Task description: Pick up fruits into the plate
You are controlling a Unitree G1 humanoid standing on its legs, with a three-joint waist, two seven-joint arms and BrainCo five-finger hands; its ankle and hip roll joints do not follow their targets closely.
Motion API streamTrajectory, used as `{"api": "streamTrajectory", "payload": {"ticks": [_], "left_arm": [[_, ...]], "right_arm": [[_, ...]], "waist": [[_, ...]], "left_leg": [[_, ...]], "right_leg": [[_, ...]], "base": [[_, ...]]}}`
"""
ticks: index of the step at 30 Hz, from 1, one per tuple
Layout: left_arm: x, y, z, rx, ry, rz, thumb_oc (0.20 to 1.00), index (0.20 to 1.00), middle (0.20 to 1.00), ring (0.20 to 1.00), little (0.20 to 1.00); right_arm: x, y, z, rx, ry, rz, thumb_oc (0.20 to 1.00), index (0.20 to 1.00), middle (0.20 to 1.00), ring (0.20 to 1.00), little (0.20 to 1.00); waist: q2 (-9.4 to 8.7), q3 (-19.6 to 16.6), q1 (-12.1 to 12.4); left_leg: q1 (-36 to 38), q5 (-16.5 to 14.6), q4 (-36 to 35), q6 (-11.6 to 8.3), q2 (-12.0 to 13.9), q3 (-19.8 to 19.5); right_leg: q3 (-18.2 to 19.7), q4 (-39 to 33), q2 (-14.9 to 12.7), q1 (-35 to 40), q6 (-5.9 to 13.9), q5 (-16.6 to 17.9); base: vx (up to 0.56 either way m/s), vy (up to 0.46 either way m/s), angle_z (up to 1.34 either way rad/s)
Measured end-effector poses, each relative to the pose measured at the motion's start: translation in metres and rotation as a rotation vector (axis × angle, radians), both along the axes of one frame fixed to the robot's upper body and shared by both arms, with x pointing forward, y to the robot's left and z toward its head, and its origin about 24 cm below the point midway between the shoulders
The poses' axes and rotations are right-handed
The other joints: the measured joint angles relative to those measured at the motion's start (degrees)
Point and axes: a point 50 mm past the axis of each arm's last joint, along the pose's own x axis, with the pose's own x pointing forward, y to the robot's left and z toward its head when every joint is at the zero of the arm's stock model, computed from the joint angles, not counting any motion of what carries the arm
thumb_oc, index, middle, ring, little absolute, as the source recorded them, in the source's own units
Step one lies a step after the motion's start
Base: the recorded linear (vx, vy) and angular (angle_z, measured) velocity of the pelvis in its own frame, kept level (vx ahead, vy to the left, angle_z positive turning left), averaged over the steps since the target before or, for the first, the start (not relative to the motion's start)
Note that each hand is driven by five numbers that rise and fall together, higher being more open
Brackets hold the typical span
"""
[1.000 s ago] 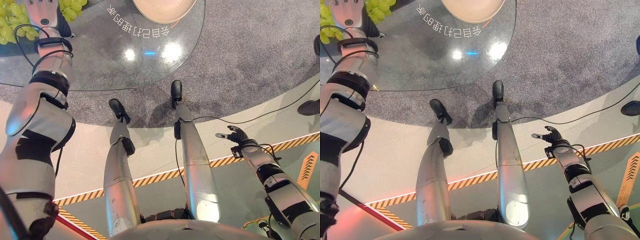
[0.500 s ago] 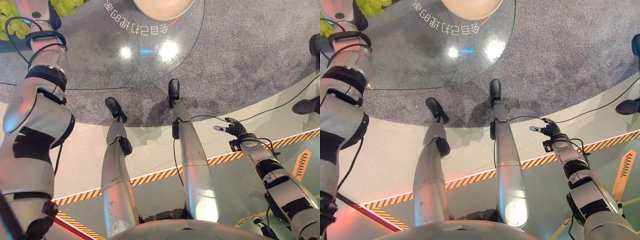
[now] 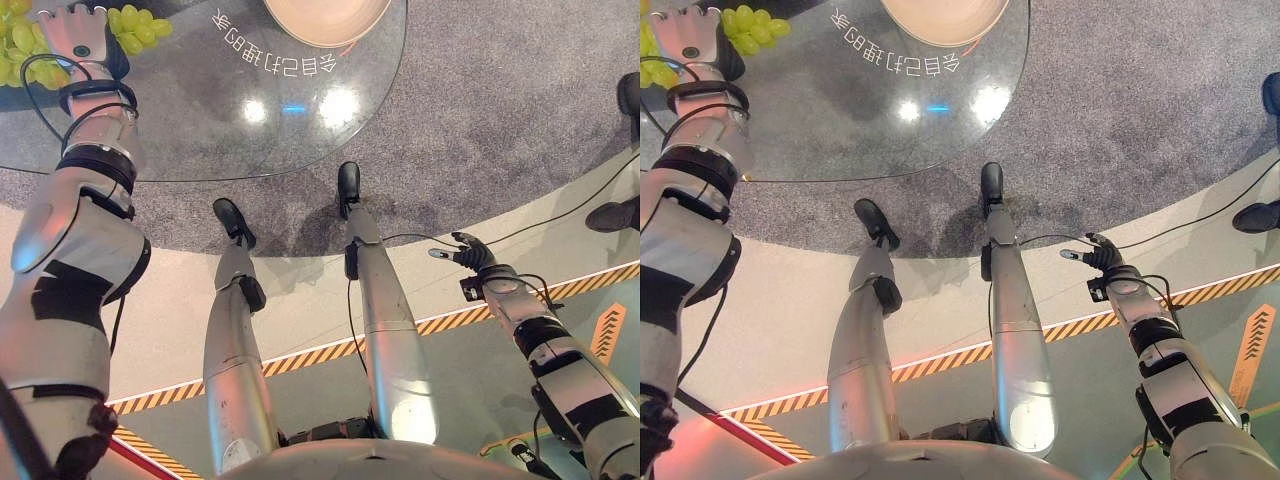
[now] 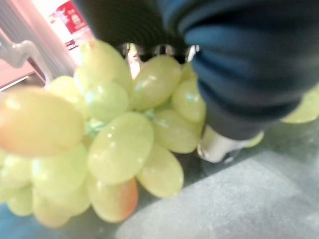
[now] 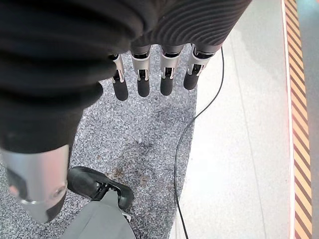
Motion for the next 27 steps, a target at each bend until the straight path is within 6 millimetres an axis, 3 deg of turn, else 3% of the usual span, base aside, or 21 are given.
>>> {"api": "streamTrajectory", "payload": {"ticks": [8, 18, 22, 27], "left_arm": [[0.001, 0.000, -0.032, -0.117, 0.000, -0.104, 0.200, 0.200, 0.200, 0.200, 0.200], [-0.005, -0.011, -0.092, -0.275, 0.006, -0.273, 0.200, 0.200, 0.200, 0.200, 0.200], [-0.010, -0.020, -0.099, -0.389, -0.103, -0.368, 0.200, 0.200, 0.200, 0.200, 0.200], [-0.018, -0.033, -0.092, -0.515, -0.296, -0.495, 0.200, 0.200, 0.200, 0.200, 0.200]], "right_arm": [[0.002, 0.004, 0.003, 0.003, -0.017, 0.012, 1.000, 1.000, 1.000, 1.000, 1.000], [-0.007, 0.017, -0.005, 0.014, -0.030, 0.030, 1.000, 1.000, 1.000, 1.000, 1.000], [-0.020, 0.018, -0.016, 0.011, -0.011, 0.025, 1.000, 1.000, 1.000, 1.000, 1.000], [-0.042, 0.025, -0.036, 0.014, 0.018, 0.038, 1.000, 1.000, 1.000, 1.000, 1.000]], "waist": [[0.00, 0.00, 0.78], [0.00, 0.03, 1.94], [-0.16, 0.12, 2.83], [-0.25, 0.17, 4.32]], "left_leg": [[2.10, -0.02, -0.43, -0.03, 0.01, -0.03], [6.60, 0.04, -2.38, -0.08, -0.11, -0.06], [8.46, 0.03, -2.81, -0.08, -0.12, -0.41], [13.24, 0.43, -4.89, -0.23, -0.27, -0.46]], "right_leg": [[-0.16, -0.53, 0.05, 2.10, 0.01, -0.01], [-0.76, -2.13, 0.09, 6.71, 0.02, 0.00], [-1.45, -2.55, 0.03, 8.95, 0.02, -0.01], [-2.08, -4.17, 0.00, 13.72, 0.10, -0.08]], "base": [[0.00, 0.000, 0.00], [-0.01, 0.001, 0.00], [-0.04, -0.006, 0.04], [-0.04, 0.006, 0.03]]}}
